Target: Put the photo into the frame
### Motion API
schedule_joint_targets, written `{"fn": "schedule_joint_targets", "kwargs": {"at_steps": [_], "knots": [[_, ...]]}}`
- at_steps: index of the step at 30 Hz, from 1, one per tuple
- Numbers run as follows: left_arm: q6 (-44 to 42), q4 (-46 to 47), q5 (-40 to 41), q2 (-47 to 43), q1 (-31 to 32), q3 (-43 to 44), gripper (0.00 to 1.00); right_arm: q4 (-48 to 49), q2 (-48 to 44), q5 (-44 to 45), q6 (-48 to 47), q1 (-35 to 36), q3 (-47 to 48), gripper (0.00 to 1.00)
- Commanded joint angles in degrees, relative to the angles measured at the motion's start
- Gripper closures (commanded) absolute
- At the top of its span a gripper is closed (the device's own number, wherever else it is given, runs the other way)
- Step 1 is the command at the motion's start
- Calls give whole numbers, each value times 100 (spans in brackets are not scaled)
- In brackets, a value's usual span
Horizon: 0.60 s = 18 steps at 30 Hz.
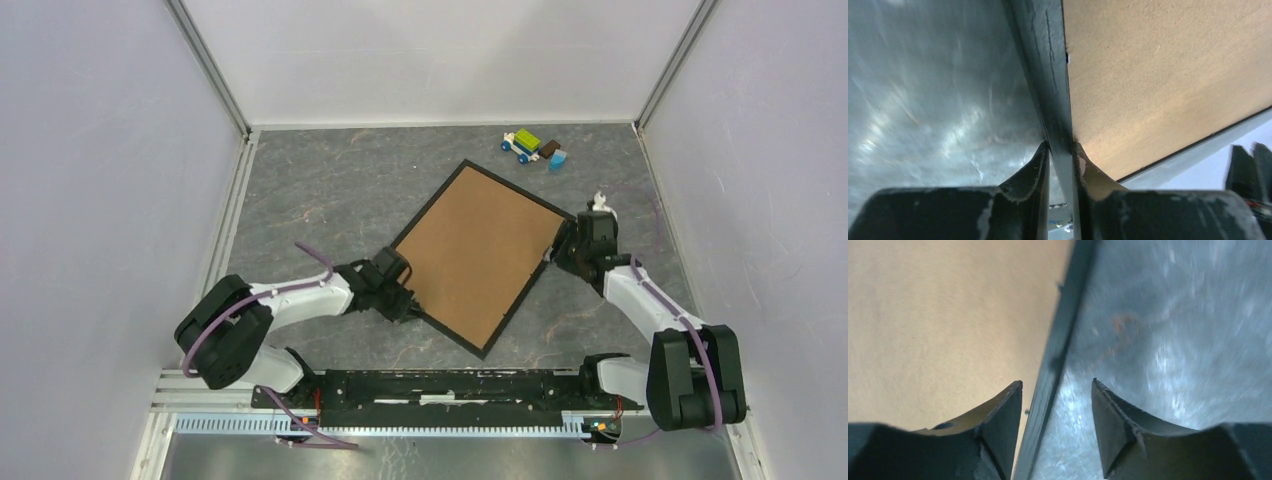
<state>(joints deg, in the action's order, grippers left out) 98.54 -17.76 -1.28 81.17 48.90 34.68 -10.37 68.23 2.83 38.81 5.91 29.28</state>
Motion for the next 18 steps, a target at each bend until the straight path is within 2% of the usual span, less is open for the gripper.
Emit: {"fn": "schedule_joint_targets", "kwargs": {"at_steps": [1, 5, 7, 9, 11, 14, 17, 18], "knots": [[-2738, -1657, 370, 421, -1179, 99, 96, -181, 392, -198, -2124, -18, 1153, 34], [-4554, -2120, 734, 525, -2086, 693, 98, -447, 1446, -781, -2933, -46, 2168, 27], [-5427, -2393, 872, 816, -2607, 1126, 98, -452, 1916, -994, -3108, -73, 2573, 22], [-6184, -2572, 841, 1188, -2992, 1594, 98, -729, 2561, -1161, -3307, -95, 3224, 22], [-6558, -2739, 1103, 1458, -3148, 1929, 98, -898, 3075, -1216, -3411, -111, 3739, 21], [-6849, -2521, 1129, 1553, -3185, 2114, 98, -1212, 3674, -1632, -3573, -126, 4383, 22], [-7028, -2432, 1284, 1742, -3185, 2376, 96, -1295, 3849, -1998, -3467, -133, 4406, 25], [-7085, -2433, 1300, 1829, -3192, 2480, 95, -1191, 3790, -2079, -3384, -132, 4251, 28]]}}
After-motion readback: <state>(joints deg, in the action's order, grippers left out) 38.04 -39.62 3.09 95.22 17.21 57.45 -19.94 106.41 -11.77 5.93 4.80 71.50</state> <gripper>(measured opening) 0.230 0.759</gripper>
